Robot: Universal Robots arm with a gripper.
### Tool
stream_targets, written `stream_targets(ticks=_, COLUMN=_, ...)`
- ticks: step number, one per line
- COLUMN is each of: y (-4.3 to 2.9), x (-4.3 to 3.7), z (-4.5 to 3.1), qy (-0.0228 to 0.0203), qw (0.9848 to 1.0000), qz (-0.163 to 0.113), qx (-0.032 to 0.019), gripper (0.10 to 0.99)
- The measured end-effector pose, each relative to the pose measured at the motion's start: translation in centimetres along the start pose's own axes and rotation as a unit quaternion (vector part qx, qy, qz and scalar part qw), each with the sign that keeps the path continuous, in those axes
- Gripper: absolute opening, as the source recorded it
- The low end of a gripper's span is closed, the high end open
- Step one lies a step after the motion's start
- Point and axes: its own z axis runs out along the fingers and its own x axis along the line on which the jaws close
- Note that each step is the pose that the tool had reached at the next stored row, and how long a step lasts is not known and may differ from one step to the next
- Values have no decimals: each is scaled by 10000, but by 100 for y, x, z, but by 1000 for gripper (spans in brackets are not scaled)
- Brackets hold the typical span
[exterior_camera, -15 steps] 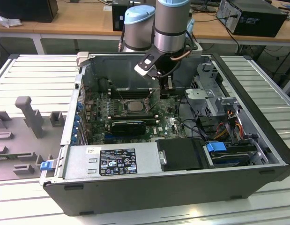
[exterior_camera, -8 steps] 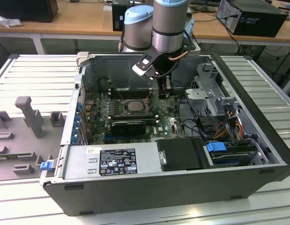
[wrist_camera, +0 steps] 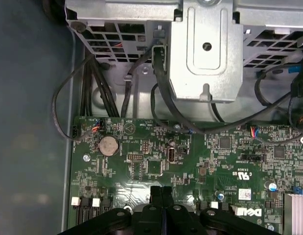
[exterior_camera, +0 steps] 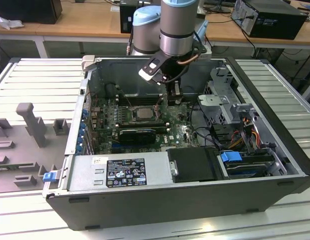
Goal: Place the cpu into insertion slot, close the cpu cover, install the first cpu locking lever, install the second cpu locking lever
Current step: 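Place the cpu into insertion slot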
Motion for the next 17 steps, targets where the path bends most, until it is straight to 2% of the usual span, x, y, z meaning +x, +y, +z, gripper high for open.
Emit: stream_targets(ticks=17, y=-190, x=6, z=-14, qy=0, qw=10000, qz=0, qx=0, gripper=106)
